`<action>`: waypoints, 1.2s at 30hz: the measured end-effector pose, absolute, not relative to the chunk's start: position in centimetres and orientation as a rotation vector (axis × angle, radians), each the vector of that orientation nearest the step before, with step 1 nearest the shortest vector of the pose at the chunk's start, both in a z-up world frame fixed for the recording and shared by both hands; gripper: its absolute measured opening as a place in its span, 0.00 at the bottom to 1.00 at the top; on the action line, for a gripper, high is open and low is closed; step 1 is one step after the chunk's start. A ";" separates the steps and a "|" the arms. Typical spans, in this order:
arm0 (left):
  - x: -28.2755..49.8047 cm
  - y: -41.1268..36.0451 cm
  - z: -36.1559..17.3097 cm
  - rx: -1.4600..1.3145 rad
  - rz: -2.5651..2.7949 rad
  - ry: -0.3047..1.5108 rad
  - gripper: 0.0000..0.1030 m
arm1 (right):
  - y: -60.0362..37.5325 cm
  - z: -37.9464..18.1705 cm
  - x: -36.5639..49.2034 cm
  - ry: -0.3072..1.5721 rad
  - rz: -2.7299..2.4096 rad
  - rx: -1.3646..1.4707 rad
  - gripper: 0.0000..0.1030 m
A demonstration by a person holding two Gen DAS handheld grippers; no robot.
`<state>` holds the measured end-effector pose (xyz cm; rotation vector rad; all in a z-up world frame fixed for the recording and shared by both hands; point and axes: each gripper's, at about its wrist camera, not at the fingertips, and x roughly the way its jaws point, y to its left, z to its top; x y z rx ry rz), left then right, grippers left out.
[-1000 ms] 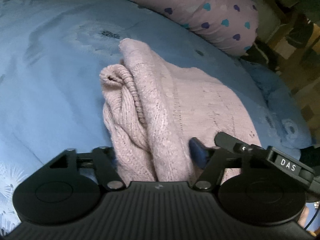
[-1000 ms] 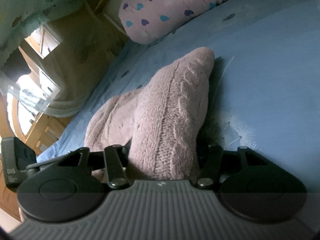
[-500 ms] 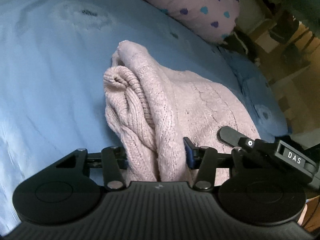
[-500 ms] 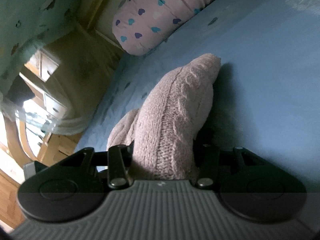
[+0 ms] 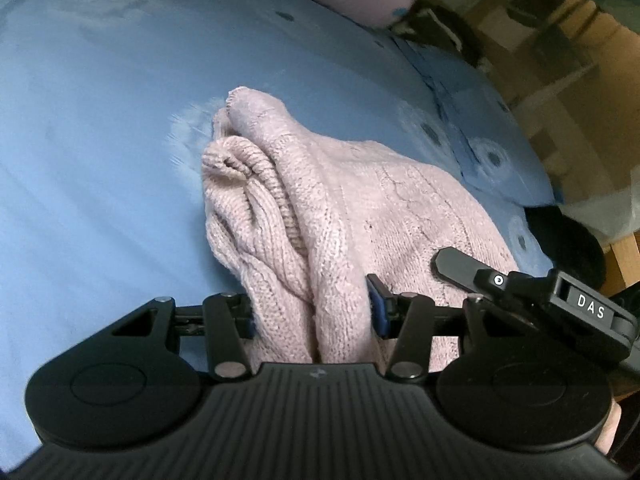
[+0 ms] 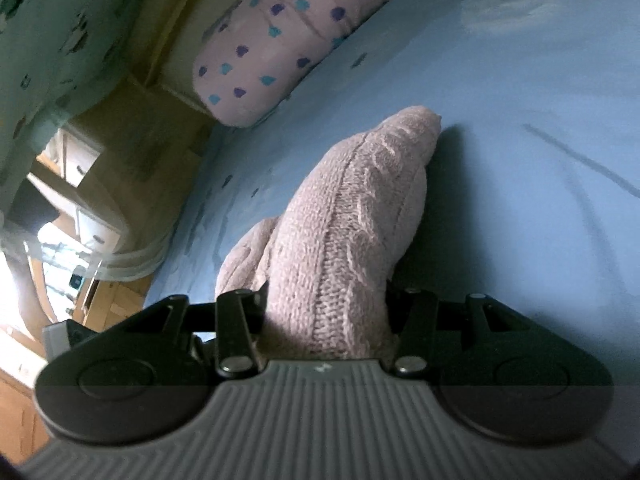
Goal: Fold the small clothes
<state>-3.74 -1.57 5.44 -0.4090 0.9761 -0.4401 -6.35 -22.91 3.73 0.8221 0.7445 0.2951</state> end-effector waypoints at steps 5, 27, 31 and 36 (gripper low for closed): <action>-4.6 -3.0 5.5 -0.389 -0.460 0.990 0.54 | -24.1 4.2 -8.3 0.751 0.241 0.838 0.48; -5.1 -3.0 6.5 -0.273 -0.401 0.961 0.56 | -22.0 3.8 -9.7 0.777 0.124 0.512 0.58; -5.9 -3.3 7.2 -0.198 -0.377 0.937 0.59 | -21.7 4.5 -10.7 0.759 0.108 0.464 0.58; -7.4 -2.9 7.7 -0.123 -0.351 0.901 0.61 | -21.5 5.6 -12.3 0.722 0.079 0.407 0.58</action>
